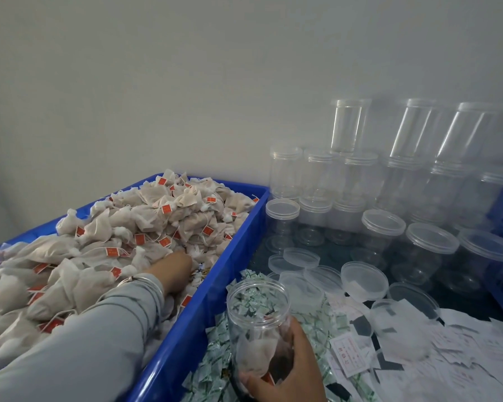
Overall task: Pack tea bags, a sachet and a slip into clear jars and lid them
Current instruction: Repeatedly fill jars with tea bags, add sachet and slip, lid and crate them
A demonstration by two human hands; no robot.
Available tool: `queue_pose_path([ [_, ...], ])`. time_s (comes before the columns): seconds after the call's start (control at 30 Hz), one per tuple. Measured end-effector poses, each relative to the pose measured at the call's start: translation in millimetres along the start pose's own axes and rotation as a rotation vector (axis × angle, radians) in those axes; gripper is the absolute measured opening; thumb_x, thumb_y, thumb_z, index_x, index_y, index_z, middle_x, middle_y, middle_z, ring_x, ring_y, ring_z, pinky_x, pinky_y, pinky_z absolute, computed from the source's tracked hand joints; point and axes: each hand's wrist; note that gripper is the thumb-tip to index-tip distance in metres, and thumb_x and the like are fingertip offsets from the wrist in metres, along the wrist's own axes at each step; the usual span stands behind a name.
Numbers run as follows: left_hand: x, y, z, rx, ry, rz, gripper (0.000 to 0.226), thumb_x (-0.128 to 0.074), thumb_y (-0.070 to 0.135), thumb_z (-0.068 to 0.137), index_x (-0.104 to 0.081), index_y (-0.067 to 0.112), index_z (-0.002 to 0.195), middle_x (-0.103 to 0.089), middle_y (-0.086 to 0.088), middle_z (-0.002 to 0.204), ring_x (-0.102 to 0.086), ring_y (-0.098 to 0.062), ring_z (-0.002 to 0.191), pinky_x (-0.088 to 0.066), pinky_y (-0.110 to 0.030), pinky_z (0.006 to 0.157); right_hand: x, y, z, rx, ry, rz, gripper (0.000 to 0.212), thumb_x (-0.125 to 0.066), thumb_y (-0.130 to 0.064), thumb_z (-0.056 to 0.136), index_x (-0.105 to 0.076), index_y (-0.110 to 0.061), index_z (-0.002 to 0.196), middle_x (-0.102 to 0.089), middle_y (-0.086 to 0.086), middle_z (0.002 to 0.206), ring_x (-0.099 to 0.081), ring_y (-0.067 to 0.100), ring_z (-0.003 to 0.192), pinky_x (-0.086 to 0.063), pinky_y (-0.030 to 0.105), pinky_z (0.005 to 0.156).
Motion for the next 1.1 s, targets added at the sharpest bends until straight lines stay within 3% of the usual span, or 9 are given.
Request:
queue_pose_path([
  [0.13, 6, 2, -4, 0.057, 0.092, -0.115, 0.021, -0.054, 0.011, 0.09, -0.067, 0.014, 0.106, -0.066, -0.005, 0.104, -0.061, -0.016, 0.088, -0.049, -0.022, 0.077, 1, 0, 0, -0.015, 0.014, 0.023, 0.123, -0.091, -0.042, 0.037, -0.029, -0.034, 0.143, -0.053, -0.017, 0.132, -0.053, 0.006, 0.12, -0.047, 0.038, 0.1],
  [0.23, 23, 7, -13, 0.098, 0.305, -0.468, 0.005, -0.067, 0.023, 0.087, -0.07, 0.021, 0.091, -0.065, 0.008, 0.077, -0.056, -0.008, 0.057, -0.042, -0.014, 0.049, 2, 0, 1, -0.01, 0.016, 0.029, 0.128, -0.09, -0.045, 0.037, -0.025, -0.029, 0.146, -0.048, -0.011, 0.138, -0.048, 0.012, 0.127, -0.043, 0.042, 0.104],
  [0.3, 38, 10, -20, 0.17, 0.384, -0.749, 0.006, -0.068, 0.026, 0.085, -0.064, 0.023, 0.082, -0.065, 0.005, 0.073, -0.055, -0.007, 0.048, -0.042, -0.015, 0.04, 2, 2, 1, -0.027, 0.016, 0.033, 0.129, -0.089, -0.044, 0.036, -0.023, -0.03, 0.147, -0.047, -0.011, 0.139, -0.048, 0.013, 0.127, -0.043, 0.043, 0.104],
  [0.4, 62, 14, -33, 0.188, 0.38, -1.155, 0.01, -0.072, 0.016, 0.081, -0.062, 0.016, 0.086, -0.066, -0.005, 0.082, -0.058, -0.011, 0.059, -0.047, -0.02, 0.049, 2, 4, 2, -0.041, 0.021, 0.025, 0.132, -0.091, -0.048, 0.032, -0.024, -0.036, 0.145, -0.048, -0.012, 0.138, -0.05, 0.012, 0.124, -0.045, 0.043, 0.102],
  [0.53, 88, 35, -58, -0.07, 0.216, -1.615, 0.021, -0.067, -0.002, 0.08, -0.063, 0.014, 0.094, -0.071, -0.001, 0.075, -0.065, -0.012, 0.059, -0.051, -0.02, 0.05, -2, 6, 1, -0.048, 0.031, 0.004, 0.13, -0.089, -0.054, 0.03, -0.024, -0.044, 0.142, -0.047, -0.015, 0.138, -0.047, 0.012, 0.127, -0.043, 0.045, 0.104],
  [0.63, 90, 47, -69, -0.205, 0.083, -1.524, 0.027, -0.064, -0.004, 0.08, -0.067, 0.018, 0.096, -0.072, -0.001, 0.078, -0.064, -0.013, 0.064, -0.053, -0.022, 0.056, -2, 4, 4, -0.036, 0.063, -0.005, 0.122, -0.089, -0.048, 0.037, -0.027, -0.042, 0.142, -0.049, -0.013, 0.137, -0.048, 0.012, 0.126, -0.043, 0.042, 0.103],
  [0.77, 88, 53, -77, -0.314, -0.038, -1.351, 0.026, -0.067, 0.002, 0.083, -0.073, 0.027, 0.087, -0.073, -0.005, 0.084, -0.066, -0.015, 0.068, -0.054, -0.022, 0.056, -4, 2, 8, -0.004, 0.07, -0.124, 0.104, -0.093, -0.019, 0.052, -0.038, -0.016, 0.14, -0.052, 0.001, 0.136, -0.048, 0.017, 0.127, -0.037, 0.038, 0.106],
  [0.93, 87, 60, -82, -0.437, -0.144, -1.292, 0.026, -0.079, 0.033, 0.062, -0.073, 0.037, 0.086, -0.074, -0.003, 0.093, -0.067, -0.02, 0.084, -0.055, -0.03, 0.079, -2, 2, 3, 0.036, 0.06, -0.117, 0.124, -0.087, -0.051, 0.038, -0.026, -0.038, 0.144, -0.046, -0.02, 0.137, -0.042, -0.001, 0.128, -0.038, 0.033, 0.108],
  [1.1, 87, 52, -77, -0.418, -0.116, -1.413, 0.021, -0.084, 0.024, 0.066, -0.075, 0.029, 0.084, -0.074, -0.004, 0.088, -0.056, -0.007, 0.059, -0.051, -0.017, 0.062, -6, 7, 1, -0.008, 0.116, -0.09, 0.121, -0.085, -0.051, 0.031, -0.035, -0.038, 0.14, -0.053, -0.012, 0.131, -0.052, 0.008, 0.12, -0.046, 0.042, 0.099],
])
Point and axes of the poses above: each hand's wrist, its own z-axis towards the middle knuckle, its own x-axis out of the back of the hand, y = z × x
